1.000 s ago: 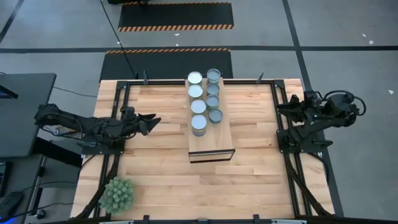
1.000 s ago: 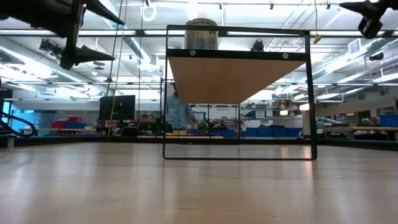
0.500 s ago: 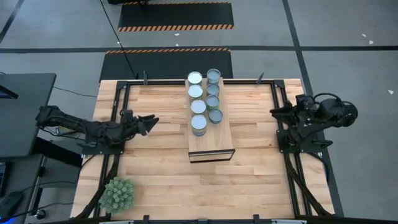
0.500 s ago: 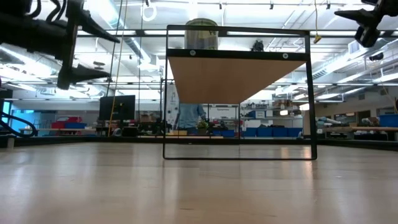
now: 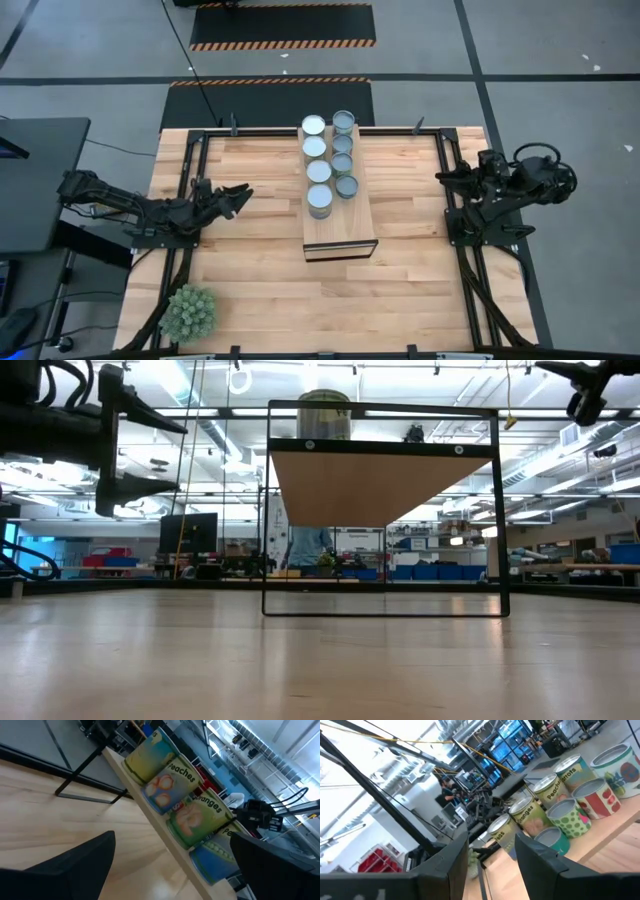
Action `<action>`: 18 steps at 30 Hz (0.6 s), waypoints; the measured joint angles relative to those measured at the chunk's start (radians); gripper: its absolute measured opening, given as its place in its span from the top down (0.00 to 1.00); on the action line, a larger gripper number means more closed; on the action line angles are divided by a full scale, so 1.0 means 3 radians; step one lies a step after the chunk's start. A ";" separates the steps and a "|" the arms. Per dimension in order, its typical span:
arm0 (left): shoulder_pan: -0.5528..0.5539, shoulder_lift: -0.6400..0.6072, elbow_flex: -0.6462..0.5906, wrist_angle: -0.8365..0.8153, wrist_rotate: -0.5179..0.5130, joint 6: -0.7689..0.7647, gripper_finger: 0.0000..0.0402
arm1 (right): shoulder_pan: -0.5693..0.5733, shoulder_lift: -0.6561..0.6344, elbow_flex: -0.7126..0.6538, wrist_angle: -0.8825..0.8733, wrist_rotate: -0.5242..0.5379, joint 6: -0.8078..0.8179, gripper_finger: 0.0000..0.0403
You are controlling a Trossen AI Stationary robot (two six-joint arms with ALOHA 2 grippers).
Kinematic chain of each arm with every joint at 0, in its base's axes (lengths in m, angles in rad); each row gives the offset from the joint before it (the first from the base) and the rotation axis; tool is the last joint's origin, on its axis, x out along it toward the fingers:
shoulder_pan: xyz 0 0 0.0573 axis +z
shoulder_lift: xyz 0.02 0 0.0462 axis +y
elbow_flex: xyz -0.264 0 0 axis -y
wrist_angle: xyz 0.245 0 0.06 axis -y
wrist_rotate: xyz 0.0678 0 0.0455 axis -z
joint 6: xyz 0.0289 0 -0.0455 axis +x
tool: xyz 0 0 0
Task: Pick and place cans onto a shelf
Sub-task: Return to Home Position
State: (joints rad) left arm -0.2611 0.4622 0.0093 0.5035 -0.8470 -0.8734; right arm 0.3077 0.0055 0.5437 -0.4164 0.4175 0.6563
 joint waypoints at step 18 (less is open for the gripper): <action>-0.0001 0.0000 -0.0003 -0.0024 -0.0112 0.0049 0.07 | -0.0003 0.0000 -0.1214 0.1701 0.0022 -0.0193 0.85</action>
State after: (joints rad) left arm -0.2615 0.4622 0.0085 0.4961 -0.8808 -0.8587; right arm 0.3069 0.0055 0.1795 0.0940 0.4242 0.5983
